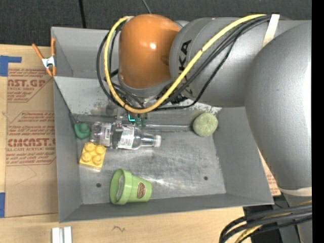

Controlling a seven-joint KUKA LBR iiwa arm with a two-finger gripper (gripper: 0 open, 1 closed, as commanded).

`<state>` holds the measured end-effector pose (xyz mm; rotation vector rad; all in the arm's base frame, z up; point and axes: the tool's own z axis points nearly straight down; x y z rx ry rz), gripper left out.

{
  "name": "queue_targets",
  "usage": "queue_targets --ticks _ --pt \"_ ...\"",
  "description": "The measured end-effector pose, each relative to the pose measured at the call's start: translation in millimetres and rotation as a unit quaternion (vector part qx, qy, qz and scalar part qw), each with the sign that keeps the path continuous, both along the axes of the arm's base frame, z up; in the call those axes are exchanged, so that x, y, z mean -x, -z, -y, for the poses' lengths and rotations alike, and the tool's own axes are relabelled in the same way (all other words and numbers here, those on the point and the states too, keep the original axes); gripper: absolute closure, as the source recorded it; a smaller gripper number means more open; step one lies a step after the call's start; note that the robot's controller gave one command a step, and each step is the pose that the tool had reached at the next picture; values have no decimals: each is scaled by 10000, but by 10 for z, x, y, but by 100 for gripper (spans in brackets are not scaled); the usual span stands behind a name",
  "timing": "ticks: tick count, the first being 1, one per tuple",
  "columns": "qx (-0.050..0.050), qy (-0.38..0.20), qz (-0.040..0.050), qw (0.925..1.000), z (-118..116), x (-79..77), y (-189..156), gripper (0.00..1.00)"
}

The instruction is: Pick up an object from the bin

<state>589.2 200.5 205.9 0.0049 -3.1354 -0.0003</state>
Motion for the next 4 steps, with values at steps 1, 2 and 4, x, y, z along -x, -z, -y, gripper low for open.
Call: queue_targets --ticks 1,2,4 --pt "-7 12 39 10000 12 -19 -51 0" --pt "-8 -338 60 9994 413 19 639 0" --pt "1 132 42 9999 735 -14 724 0"
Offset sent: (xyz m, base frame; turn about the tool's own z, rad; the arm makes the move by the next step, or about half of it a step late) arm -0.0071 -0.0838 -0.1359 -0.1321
